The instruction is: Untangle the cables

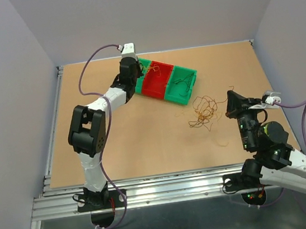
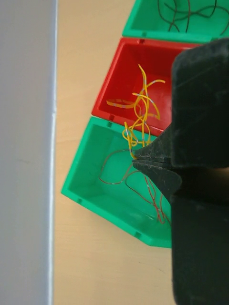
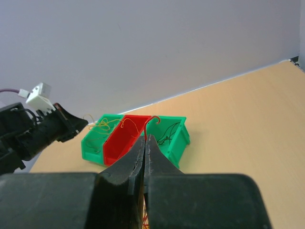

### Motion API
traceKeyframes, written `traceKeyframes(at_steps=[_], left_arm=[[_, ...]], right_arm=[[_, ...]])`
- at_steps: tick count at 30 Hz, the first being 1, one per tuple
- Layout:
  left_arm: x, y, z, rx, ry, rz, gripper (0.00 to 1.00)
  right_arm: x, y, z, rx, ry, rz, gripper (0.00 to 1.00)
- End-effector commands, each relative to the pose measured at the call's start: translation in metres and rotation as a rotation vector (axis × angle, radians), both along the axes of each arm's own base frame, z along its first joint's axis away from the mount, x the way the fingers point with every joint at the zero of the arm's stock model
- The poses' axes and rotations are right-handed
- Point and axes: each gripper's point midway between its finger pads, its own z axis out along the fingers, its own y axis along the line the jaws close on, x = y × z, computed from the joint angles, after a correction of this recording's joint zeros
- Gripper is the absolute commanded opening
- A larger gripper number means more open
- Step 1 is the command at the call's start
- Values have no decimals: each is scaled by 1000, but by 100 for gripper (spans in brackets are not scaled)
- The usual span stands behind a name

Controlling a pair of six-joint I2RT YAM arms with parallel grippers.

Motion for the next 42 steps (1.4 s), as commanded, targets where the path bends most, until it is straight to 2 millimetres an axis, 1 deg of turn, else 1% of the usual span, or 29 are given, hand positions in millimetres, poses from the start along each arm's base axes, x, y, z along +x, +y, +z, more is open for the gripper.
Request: traceKeyframes(at_steps=[1,4,8,12,13,16,18,19,20,21,22,23,24,25,26,27,28,29,30,32,33,34,35,37,38,39,40,41,42], left_arm=[[1,-3,39,42,-87,94,0],[-10,-14,34,110,-101,135,0],[-21,-34,24,189,-105,126,0],[-23,-39,13,231,-97,111,0],[-23,-40,13,231,-96,104,0],[-24,-47,0,240,-78,65,0],[-23,-56,-9,256,-69,10,0],[-23,-61,-10,275,-73,-30,0],[-23,-66,-14,287,-68,-66,8],[-24,-68,-15,288,-63,-76,19],[-26,-69,-15,291,-64,-86,29],[-27,-69,-11,296,-71,-99,44],[-29,-68,-8,294,-77,-100,54],[-33,-65,-1,286,-90,-97,61],[-35,-64,3,284,-96,-96,71],[-37,-61,7,280,-104,-89,76],[-39,-59,11,278,-113,-88,77],[-44,-54,18,276,-125,-81,78],[-47,-52,21,277,-130,-82,78],[-57,-46,31,287,-152,-97,78],[-63,-50,32,331,-167,-160,78],[-73,-51,51,330,-207,-201,78],[-86,-59,44,329,-216,-292,78],[-107,-66,53,334,-283,-405,80],[-126,-64,61,328,-336,-453,83],[-145,-78,65,310,-383,-576,86],[-158,-77,79,301,-440,-609,89],[-168,-78,75,290,-464,-643,92],[-172,-77,78,280,-480,-653,93]], right_arm=[[-5,-7,22,67,-39,0,1],[-5,-9,20,68,-37,-6,1],[-6,-10,21,73,-41,-5,0],[-5,-9,20,66,-34,-10,1],[-4,-8,19,65,-31,-12,1],[-2,-6,18,57,-22,-17,1],[-1,-4,18,51,-17,-18,1],[0,-3,18,50,-17,-17,0],[0,-3,19,51,-17,-16,1],[1,-1,19,49,-16,-13,1],[2,2,18,42,-15,-5,1],[2,5,18,37,-14,3,1],[3,7,20,36,-15,9,1],[5,12,19,24,-10,19,1],[7,15,19,18,-7,25,1],[8,19,19,9,-7,34,1],[9,23,21,6,-8,47,0],[13,30,19,-10,3,52,0],[14,35,19,-21,6,65,1],[17,48,24,-32,0,108,0],[21,62,19,-65,13,143,0],[22,69,19,-72,13,163,1],[26,78,19,-85,20,180,0],[27,93,20,-103,18,230,0],[28,99,20,-109,19,248,0],[29,102,23,-111,16,256,1],[31,109,18,-130,27,268,1],[33,111,19,-130,29,266,1],[35,114,16,-137,35,269,1]])
